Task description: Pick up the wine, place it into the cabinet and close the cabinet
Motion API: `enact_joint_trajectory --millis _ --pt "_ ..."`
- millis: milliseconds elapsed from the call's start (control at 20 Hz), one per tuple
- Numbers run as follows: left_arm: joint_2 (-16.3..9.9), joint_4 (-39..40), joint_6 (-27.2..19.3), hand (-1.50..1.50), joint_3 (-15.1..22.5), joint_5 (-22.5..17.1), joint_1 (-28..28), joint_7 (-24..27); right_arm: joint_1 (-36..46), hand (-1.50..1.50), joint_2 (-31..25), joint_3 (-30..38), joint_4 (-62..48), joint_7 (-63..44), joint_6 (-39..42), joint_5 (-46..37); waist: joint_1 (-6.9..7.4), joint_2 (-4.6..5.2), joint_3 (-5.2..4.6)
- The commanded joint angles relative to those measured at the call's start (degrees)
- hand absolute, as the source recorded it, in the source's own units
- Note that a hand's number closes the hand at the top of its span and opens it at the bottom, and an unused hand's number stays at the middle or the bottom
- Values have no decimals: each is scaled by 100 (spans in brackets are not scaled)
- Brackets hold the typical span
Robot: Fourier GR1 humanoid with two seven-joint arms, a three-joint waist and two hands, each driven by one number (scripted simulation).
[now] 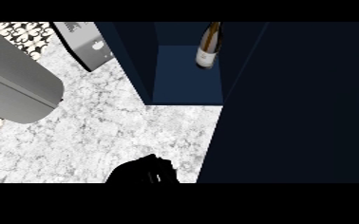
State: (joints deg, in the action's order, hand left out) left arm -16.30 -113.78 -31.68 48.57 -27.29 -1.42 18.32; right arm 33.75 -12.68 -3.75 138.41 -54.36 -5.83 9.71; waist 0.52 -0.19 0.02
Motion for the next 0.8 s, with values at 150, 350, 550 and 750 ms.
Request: enact_joint_trajectory --millis 150,350,550,750 --pt "-1058 -617 907 150 -542 -505 647 151 114 150 444 -894 280 -80 140 556 25 3 -9" --pt "-1670 -1112 1461 150 -1085 -973 1219 447 391 150 887 -1525 257 -528 -108 625 106 -39 -24" --pt "-2220 -1204 2239 150 -1924 -1556 1913 929 458 150 1186 -1944 -18 -558 -308 158 90 -23 -21" --pt "-2648 -1031 2785 150 -2902 -2106 2276 1086 966 150 1256 -2726 -623 -509 -605 -248 148 -34 -30"
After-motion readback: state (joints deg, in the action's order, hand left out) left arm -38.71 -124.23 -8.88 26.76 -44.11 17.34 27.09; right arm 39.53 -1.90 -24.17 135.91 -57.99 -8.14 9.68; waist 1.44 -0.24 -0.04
